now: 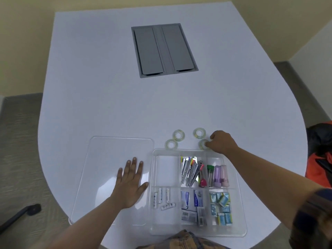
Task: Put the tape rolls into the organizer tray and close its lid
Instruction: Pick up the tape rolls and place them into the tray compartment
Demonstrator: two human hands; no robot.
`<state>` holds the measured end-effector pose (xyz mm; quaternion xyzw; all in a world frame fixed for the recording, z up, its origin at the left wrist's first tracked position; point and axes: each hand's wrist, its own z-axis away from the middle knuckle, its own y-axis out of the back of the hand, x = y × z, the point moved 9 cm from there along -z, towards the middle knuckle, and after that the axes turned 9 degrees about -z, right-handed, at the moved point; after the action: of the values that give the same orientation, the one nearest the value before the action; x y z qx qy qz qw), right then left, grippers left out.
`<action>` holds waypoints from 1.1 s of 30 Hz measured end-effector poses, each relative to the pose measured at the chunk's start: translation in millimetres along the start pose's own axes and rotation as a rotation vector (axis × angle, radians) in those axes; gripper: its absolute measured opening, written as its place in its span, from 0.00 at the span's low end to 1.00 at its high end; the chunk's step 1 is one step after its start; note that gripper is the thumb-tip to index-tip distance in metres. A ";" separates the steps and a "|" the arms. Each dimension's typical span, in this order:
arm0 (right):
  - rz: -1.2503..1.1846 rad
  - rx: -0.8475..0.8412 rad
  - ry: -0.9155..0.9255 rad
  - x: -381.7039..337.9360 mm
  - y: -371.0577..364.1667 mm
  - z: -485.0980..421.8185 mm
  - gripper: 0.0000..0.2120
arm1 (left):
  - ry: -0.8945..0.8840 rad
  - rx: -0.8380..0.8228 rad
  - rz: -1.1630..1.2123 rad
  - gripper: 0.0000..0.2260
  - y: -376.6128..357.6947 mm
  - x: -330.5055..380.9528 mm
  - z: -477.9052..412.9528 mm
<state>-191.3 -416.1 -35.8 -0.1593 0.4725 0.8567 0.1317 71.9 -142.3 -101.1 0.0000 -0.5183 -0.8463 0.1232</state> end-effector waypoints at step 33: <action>-0.098 -0.050 0.537 -95.3 -52.3 124.2 0.06 | -0.002 0.043 0.007 0.33 -4.7 -4.1 -2.7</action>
<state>-102.9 -290.4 24.4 -0.4069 0.4609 0.7877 0.0389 75.2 -141.8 -107.0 0.0000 -0.5367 -0.8344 0.1255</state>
